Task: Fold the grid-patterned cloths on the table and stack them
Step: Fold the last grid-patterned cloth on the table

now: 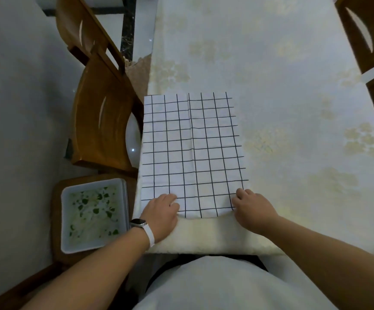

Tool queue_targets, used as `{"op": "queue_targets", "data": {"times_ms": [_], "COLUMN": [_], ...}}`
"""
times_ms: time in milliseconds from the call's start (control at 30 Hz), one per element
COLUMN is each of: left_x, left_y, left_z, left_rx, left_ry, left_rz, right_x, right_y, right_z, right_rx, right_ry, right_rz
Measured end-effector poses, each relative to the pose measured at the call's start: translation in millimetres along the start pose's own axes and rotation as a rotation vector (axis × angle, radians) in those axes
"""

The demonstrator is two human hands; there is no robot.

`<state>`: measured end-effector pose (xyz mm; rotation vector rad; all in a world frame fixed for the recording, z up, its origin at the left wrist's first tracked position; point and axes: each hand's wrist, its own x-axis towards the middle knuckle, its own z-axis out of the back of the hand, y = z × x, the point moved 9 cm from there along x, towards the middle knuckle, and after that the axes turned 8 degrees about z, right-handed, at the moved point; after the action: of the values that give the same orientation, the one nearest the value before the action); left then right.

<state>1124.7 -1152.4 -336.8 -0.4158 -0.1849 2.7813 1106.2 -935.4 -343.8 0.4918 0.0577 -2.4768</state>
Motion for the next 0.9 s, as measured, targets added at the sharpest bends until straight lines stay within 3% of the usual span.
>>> {"op": "queue_targets", "data": {"times_ms": [467,667,900], "left_x": [-27.6,1.9,61.7], "left_y": [-14.1,5.6,39.5], "left_z": [-18.8,8.6,41.6], "left_rx": [-0.029,-0.196,-0.162], "left_ry": [0.038,-0.016,-0.028], "left_rz": [-0.066,0.082,0.205], "right_x": [-31.0,-18.7,34.6], "right_y": [17.2,7.3,-18.5], "right_z": [-20.5,-3.1,27.0], "right_rx": [0.074,0.13,0.143], "right_ry": [0.051,0.053,0.027], "right_rz": [0.009,-0.023,-0.075]}}
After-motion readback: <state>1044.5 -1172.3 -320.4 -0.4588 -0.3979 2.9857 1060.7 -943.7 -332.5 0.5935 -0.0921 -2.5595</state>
